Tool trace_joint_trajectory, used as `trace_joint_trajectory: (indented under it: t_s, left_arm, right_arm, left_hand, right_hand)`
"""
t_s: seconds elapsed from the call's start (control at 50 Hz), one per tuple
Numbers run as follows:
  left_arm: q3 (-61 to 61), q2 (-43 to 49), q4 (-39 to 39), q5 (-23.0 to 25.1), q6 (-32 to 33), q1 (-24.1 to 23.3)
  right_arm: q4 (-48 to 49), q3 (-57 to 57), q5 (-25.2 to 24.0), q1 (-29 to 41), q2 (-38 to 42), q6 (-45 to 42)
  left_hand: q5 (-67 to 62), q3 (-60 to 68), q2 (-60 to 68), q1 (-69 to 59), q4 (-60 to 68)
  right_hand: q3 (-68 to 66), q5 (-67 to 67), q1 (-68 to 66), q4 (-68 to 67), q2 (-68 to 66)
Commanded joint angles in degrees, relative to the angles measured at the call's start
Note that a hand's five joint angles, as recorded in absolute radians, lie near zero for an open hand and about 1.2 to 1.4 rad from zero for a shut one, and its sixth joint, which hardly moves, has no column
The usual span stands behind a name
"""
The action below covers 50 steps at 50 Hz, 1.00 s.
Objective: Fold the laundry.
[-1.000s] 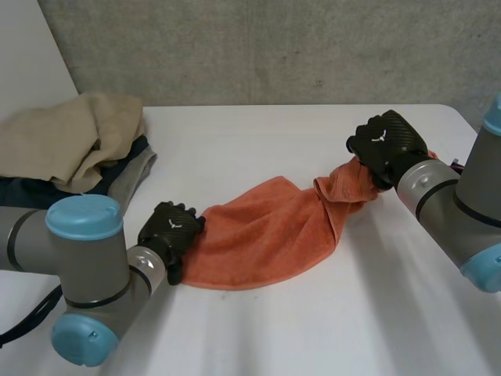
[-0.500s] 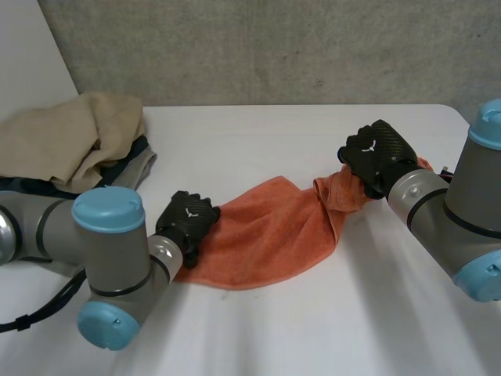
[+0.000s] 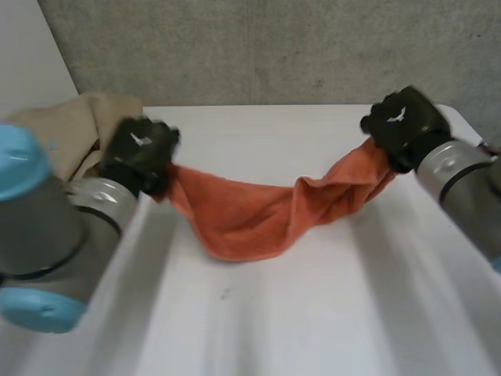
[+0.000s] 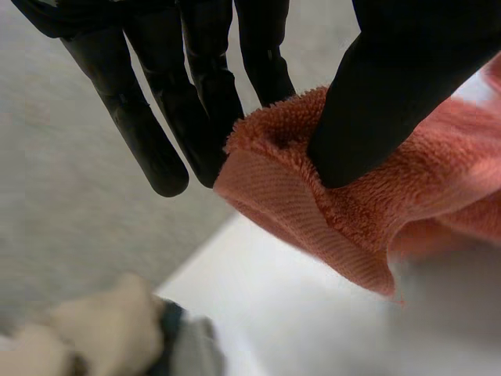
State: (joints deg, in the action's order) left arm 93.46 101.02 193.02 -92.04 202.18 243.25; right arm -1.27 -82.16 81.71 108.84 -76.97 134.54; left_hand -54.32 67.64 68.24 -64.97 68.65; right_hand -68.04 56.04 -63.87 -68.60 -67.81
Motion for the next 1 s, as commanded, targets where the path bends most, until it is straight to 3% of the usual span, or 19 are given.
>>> trace_joint_trajectory:
  t_s: [0.02, 0.14, 0.22, 0.42, 0.44, 0.46, 0.62, 0.7, 0.82, 1.0]
  left_arm:
    - [2.7, -14.6, -1.6, 4.3, -2.7, 7.3]
    - [-0.9, -11.4, -10.5, 8.9, -2.1, 11.5]
    - [-4.4, -4.5, -14.8, 8.6, -0.6, 12.7]
    - [-10.4, 8.0, -19.7, 7.5, -2.0, 10.9]
    - [-10.5, 8.5, -19.7, 7.4, -2.4, 10.6]
    - [-10.2, 9.3, -19.7, 7.2, -2.9, 10.1]
    - [-7.6, 8.0, -18.7, 6.3, -4.2, 10.0]
    - [-5.7, 5.4, -17.6, 6.3, -4.2, 10.4]
    - [-3.4, 3.3, -15.7, 6.5, -4.2, 10.8]
    - [-2.7, 3.6, -15.4, 7.3, -4.1, 11.1]
  right_arm:
    - [-9.8, 4.2, -1.1, -4.8, -6.7, 2.4]
    - [-21.4, 7.4, -2.5, -10.1, -1.1, 2.4]
    - [-24.2, 11.1, -2.9, -10.4, 5.1, 2.4]
    - [-14.0, 14.6, -4.3, -8.0, 18.3, 10.6]
    - [-13.3, 14.5, -4.1, -7.9, 19.1, 11.4]
    - [-12.3, 14.5, -3.8, -7.4, 20.7, 12.5]
    - [-11.7, 13.8, -1.9, -5.7, 21.5, 14.6]
    - [-11.3, 12.6, -2.0, -3.4, 19.6, 14.3]
    - [-8.0, 12.4, -1.9, -0.4, 20.8, 12.4]
    - [-5.2, 16.1, 1.6, 2.3, 29.3, 3.7]
  left_hand:
    - [-15.7, 12.4, 11.8, -15.0, 11.3]
    - [-15.7, 12.4, 11.8, -15.0, 11.3]
    - [-15.7, 12.4, 11.8, -15.0, 11.3]
    - [-15.7, 12.4, 11.8, -15.0, 11.3]
    - [-15.7, 12.4, 11.8, -15.0, 11.3]
    - [-15.7, 12.4, 11.8, -15.0, 11.3]
    - [-15.7, 12.4, 11.8, -15.0, 11.3]
    - [-15.7, 12.4, 11.8, -15.0, 11.3]
    - [-15.7, 12.4, 11.8, -15.0, 11.3]
    - [-15.7, 12.4, 11.8, -15.0, 11.3]
  right_hand:
    - [-12.0, 14.0, -16.1, -11.4, -12.2]
    - [-12.0, 14.0, -16.1, -11.4, -12.2]
    - [-12.0, 14.0, -16.1, -11.4, -12.2]
    - [-12.0, 14.0, -16.1, -11.4, -12.2]
    - [-10.8, 12.8, -14.9, -10.2, -11.0]
    - [0.7, 1.3, -3.4, 1.3, 0.5]
    - [26.7, -24.7, 22.5, 27.3, 26.5]
    - [33.1, -31.1, 28.9, 33.7, 32.9]
    - [34.3, -32.3, 30.2, 34.9, 34.1]
    - [33.5, -31.5, 29.3, 34.0, 33.3]
